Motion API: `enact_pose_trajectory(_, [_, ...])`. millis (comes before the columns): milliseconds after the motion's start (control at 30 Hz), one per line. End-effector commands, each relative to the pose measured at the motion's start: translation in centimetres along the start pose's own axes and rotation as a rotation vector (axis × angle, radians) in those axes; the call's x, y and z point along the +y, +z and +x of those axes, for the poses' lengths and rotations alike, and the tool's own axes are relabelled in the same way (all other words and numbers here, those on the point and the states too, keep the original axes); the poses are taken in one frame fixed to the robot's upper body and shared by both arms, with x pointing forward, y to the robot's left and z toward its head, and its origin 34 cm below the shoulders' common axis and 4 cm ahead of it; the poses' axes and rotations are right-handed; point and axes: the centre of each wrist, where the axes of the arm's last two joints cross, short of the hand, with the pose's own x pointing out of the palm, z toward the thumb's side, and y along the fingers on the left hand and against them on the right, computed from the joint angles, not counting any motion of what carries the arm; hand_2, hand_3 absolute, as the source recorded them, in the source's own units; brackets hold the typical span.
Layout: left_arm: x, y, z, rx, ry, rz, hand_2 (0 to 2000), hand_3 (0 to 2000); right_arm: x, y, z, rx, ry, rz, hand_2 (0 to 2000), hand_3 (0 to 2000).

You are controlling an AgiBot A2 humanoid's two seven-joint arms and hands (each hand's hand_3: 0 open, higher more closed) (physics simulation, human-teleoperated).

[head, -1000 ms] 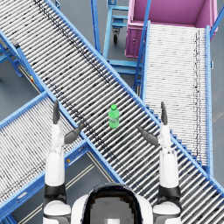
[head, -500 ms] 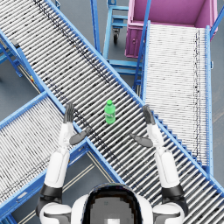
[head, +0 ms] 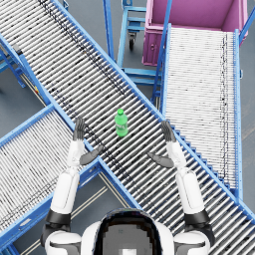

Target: Pick up the oil and place it on the left assembly line, put the cola on the right, and keep Sprite still

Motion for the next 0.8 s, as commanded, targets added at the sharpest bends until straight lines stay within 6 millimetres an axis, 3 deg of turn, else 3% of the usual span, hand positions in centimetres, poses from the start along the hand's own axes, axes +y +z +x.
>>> enact_pose_trajectory(33, [0.00,0.00,0.00,0.000,0.000,0.000,0,0,0.00,0.00,0.00,0.000,0.000,0.000,0,0])
enact_pose_trajectory(800, [0.00,0.00,0.00,0.000,0.000,0.000,0,0,0.00,0.00,0.00,0.000,0.000,0.000,0,0])
